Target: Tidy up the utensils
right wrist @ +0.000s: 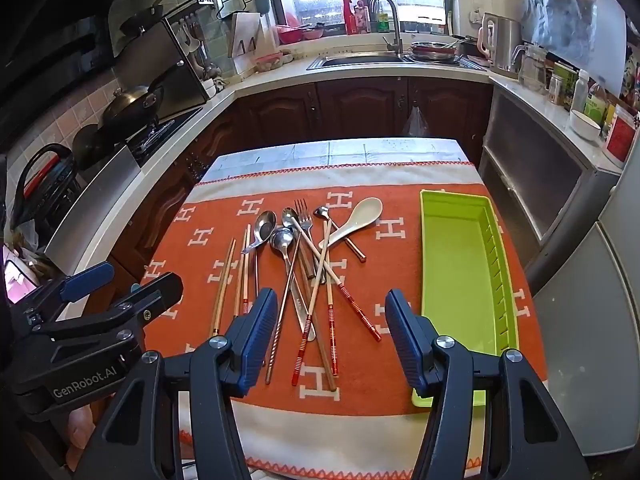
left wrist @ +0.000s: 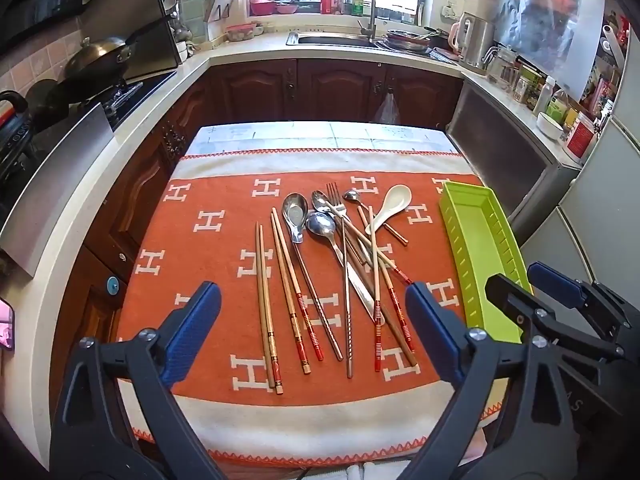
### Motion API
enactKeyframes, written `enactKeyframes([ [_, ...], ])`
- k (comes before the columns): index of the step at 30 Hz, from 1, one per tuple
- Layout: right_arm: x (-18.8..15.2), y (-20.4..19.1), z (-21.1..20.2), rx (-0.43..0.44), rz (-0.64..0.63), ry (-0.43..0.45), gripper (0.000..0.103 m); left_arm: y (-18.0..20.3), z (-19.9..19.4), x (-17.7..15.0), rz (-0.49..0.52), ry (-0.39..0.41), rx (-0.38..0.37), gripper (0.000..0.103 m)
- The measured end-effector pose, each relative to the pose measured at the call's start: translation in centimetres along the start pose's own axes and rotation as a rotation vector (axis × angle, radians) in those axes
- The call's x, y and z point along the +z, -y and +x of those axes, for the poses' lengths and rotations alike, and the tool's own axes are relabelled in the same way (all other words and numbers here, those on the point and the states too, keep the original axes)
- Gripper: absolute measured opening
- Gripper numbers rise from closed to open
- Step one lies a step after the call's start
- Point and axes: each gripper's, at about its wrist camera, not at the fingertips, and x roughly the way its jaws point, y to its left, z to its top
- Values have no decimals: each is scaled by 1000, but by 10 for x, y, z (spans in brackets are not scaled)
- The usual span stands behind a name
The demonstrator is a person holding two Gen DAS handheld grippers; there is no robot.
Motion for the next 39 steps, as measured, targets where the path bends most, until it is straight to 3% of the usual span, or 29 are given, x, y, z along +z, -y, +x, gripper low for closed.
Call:
enactKeyframes([
  [12, 3, -3, 1, 4, -10, -20, 57, 0, -1, -1, 4, -9, 40, 86],
  [39, 5, -7, 9, 2, -12, -42, 57, -6, 7, 1, -18, -25, -17, 86],
])
